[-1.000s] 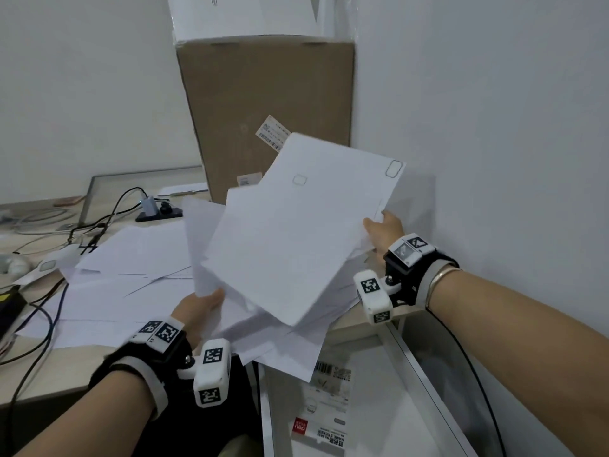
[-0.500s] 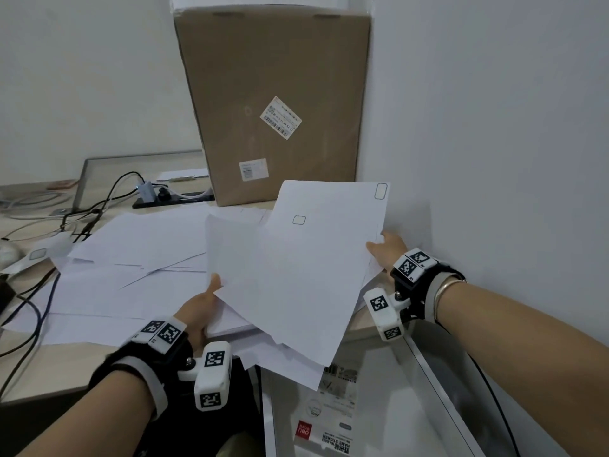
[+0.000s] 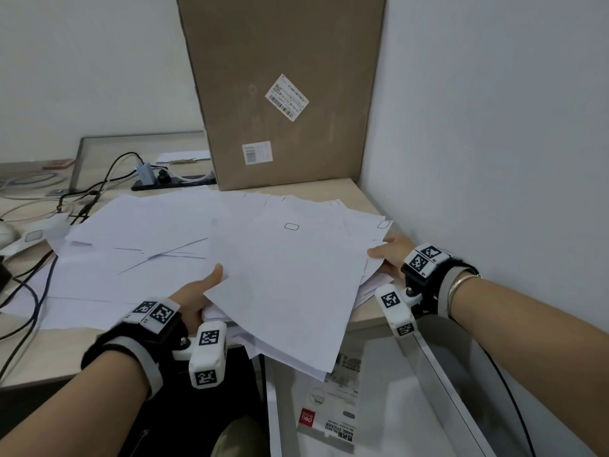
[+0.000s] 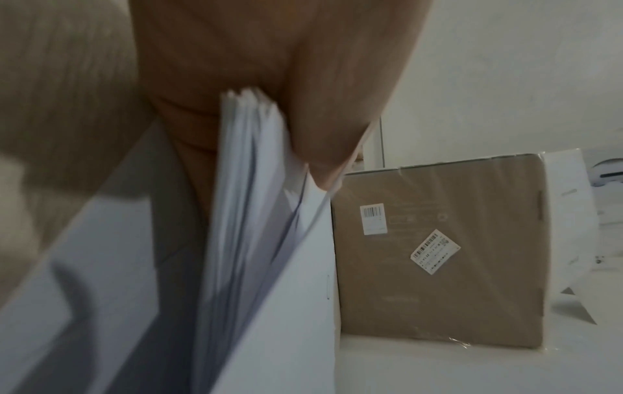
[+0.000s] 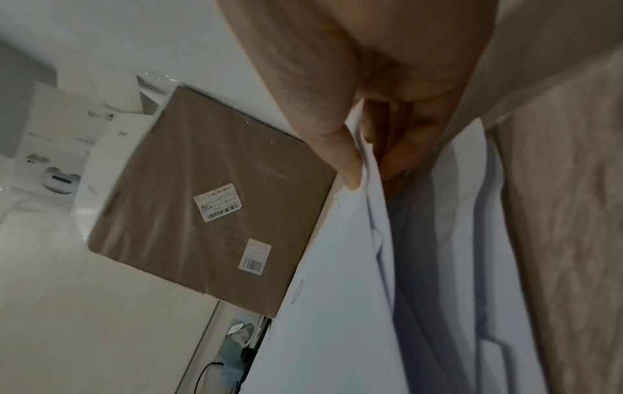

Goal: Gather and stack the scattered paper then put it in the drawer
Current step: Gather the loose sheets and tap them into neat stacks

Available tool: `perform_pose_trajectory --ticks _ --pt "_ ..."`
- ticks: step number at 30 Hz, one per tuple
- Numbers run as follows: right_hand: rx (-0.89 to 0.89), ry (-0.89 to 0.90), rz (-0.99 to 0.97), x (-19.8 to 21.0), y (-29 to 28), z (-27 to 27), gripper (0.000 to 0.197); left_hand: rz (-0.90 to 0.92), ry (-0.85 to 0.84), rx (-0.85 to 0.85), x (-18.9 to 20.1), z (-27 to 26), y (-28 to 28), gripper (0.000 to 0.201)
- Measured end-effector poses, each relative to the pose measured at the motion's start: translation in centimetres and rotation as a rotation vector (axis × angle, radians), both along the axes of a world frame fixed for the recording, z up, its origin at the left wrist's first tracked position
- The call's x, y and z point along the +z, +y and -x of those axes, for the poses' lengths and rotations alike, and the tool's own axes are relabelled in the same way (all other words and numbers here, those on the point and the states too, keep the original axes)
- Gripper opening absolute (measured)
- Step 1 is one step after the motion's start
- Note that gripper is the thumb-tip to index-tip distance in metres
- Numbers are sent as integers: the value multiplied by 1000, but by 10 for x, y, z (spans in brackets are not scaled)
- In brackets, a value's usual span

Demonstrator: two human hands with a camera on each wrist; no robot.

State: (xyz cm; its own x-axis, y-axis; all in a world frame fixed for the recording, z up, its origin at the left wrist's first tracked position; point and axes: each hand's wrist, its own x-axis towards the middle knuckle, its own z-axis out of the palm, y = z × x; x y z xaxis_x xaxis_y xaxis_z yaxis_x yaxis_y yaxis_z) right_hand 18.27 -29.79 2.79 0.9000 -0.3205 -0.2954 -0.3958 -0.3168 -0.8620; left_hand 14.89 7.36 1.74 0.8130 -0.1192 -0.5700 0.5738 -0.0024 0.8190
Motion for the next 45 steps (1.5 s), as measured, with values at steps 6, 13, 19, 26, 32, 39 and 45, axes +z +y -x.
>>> perform_pose_trajectory --ticks 6,13,19,26,32,39,45 --pt "90 129 417 22 8 7 66 0 7 25 2 2 -2 46" --pt "314 254 683 19 34 -3 93 41 23 28 3 5 -2 47" --pt "354 384 845 37 41 -11 97 14 -23 47 -5 2 -3 40" --pt "385 334 848 15 14 -52 95 18 -17 41 -6 0 -4 39" --pt "309 219 922 34 23 -24 50 51 -6 51 -8 0 -3 39" --pt "262 195 957 32 19 -16 42 36 15 77 -7 1 -4 39" --pt "286 207 974 35 17 -16 23 1 11 87 -4 3 -3 39"
